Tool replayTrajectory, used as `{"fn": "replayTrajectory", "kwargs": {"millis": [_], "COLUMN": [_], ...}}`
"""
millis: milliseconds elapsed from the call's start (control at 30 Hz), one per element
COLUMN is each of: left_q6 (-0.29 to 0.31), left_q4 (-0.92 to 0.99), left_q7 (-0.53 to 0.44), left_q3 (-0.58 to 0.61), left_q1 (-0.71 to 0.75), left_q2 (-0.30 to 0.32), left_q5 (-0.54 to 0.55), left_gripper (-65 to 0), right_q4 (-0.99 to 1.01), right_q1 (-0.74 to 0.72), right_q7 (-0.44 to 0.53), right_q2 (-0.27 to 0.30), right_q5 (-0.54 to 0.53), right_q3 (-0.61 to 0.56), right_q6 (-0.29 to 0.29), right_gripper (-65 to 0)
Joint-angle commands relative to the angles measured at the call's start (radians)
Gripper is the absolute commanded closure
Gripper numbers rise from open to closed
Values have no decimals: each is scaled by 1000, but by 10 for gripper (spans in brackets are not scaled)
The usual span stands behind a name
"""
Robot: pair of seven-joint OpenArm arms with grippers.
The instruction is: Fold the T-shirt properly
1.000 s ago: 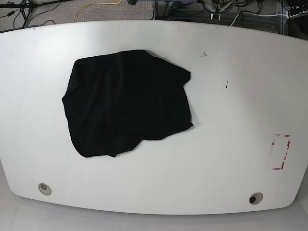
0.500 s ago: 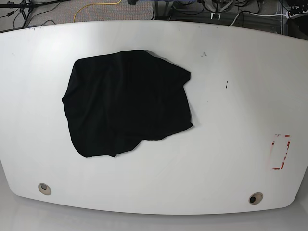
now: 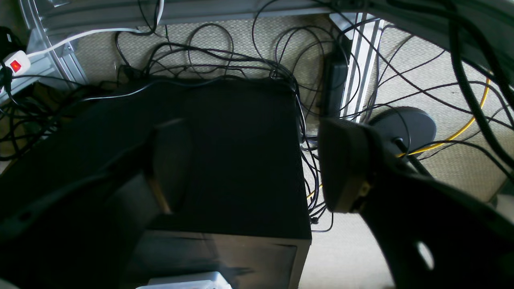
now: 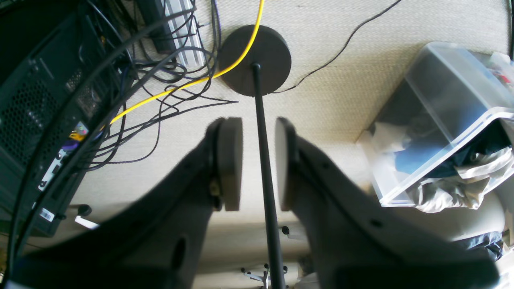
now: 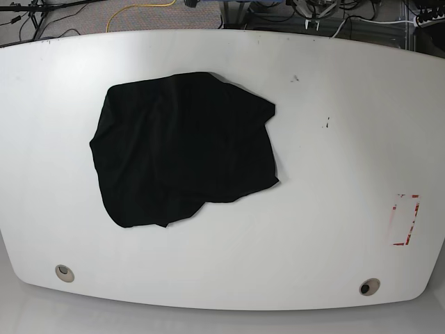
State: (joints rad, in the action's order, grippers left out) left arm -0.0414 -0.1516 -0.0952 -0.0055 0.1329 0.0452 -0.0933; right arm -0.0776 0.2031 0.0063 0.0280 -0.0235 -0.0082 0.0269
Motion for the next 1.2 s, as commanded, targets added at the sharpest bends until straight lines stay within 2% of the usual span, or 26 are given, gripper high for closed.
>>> {"fn": "replayTrajectory", "kwargs": {"millis": [0, 1167], "left_q6": [-4, -4], "left_q4": [-1, -6], "left_q7": [1, -6], "left_q3": [0, 0], "left_q1": [3, 7], "left_q2": [5, 7], "left_q5": [1, 2], "left_gripper": [-457, -453], "right_q4": [5, 11], "right_q1": [9, 14], "right_q7": [-3, 1], "right_q2": [3, -2], "right_q5": [1, 2], "right_q3": [-1, 2], "right_q6": [4, 4], "right_gripper": [-131, -132]}}
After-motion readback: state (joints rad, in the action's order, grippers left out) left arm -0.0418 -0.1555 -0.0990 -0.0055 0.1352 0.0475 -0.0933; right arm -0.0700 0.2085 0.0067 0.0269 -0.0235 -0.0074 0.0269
